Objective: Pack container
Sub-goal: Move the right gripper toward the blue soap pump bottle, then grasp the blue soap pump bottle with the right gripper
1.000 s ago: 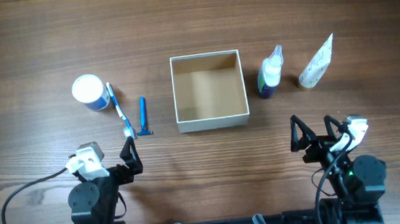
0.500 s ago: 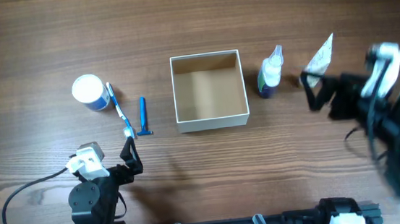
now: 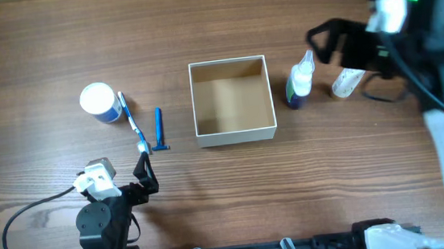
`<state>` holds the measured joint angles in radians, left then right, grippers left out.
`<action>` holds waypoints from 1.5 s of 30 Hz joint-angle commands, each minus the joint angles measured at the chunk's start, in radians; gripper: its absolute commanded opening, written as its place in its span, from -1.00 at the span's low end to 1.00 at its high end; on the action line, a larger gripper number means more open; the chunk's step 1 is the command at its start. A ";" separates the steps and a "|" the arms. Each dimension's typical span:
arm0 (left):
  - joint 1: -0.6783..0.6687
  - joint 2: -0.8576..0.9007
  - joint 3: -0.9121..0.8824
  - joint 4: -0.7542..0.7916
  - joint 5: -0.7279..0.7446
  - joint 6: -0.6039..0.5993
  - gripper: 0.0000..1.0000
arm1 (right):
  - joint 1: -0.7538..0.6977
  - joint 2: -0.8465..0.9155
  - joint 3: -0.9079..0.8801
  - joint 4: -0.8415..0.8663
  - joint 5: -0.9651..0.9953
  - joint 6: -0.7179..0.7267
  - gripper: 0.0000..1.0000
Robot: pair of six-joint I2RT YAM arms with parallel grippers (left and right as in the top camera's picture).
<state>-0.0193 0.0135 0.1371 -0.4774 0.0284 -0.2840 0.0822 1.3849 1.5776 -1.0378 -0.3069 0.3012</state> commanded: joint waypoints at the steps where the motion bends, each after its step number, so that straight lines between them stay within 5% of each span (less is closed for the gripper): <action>1: 0.005 -0.011 -0.001 0.003 0.005 -0.012 0.99 | 0.089 0.140 0.008 -0.031 0.267 -0.005 0.99; 13: 0.005 -0.011 -0.001 0.003 0.005 -0.012 1.00 | 0.102 0.471 0.004 -0.059 0.348 0.076 0.94; 24: 0.005 -0.011 -0.001 0.003 0.005 -0.012 0.99 | 0.102 0.497 -0.008 -0.055 0.325 0.068 0.55; 33: 0.005 -0.011 -0.001 0.003 0.005 -0.012 1.00 | 0.102 0.496 -0.020 -0.048 0.325 0.065 -0.13; 41: 0.005 -0.011 -0.001 0.003 0.005 -0.012 0.99 | 0.131 0.496 -0.020 -0.063 0.340 0.054 -0.08; 45: 0.005 -0.011 -0.001 0.003 0.005 -0.012 1.00 | 0.139 0.496 -0.020 -0.063 0.370 0.062 -0.32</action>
<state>-0.0193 0.0135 0.1371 -0.4774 0.0284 -0.2840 0.2073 1.8740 1.5661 -1.0935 0.0303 0.3660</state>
